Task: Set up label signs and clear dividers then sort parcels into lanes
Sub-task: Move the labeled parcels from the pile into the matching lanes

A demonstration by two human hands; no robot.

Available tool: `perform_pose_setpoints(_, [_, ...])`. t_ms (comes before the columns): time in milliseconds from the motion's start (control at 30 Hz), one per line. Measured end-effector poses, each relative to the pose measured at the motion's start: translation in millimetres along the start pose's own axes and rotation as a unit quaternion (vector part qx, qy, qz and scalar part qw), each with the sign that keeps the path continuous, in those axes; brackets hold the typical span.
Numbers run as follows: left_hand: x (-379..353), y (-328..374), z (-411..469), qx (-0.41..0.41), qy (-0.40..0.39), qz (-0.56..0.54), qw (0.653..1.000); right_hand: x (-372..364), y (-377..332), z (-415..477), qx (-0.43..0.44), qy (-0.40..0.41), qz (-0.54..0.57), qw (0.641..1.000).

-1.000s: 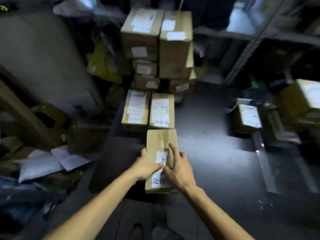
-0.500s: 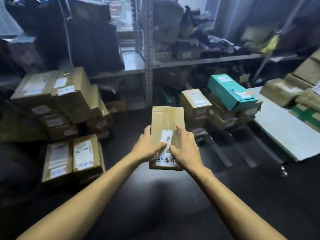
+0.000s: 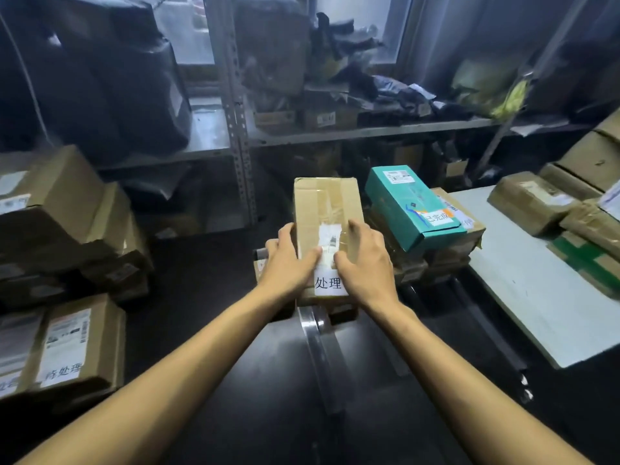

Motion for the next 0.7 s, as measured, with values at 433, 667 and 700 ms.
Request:
perform_pose_setpoints(433, [-37.3, 13.0, 140.4, 0.051, 0.100, -0.003, 0.994, -33.1, 53.1, 178.3, -0.008, -0.126, -0.041, 0.991])
perform_pose_setpoints(667, [-51.9, -4.0, 138.4, 0.105, 0.078, 0.008, 0.991, -51.9, 74.3, 185.7, 0.009, -0.185, -0.031, 0.982])
perform_pose_setpoints(700, [-53.3, -1.8, 138.0, 0.108, 0.078, 0.002, 0.991, -50.3, 75.2, 187.2, 0.012, -0.185, -0.031, 0.982])
Point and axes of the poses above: each hand's wrist, its own z-axis towards the middle knuckle, its own x-axis out of the back of the hand, y = z × x, the point moved 5 cm from there along z, towards the middle knuckle, and after that the axes turned 4 degrees about -z, right-handed, at the moved point
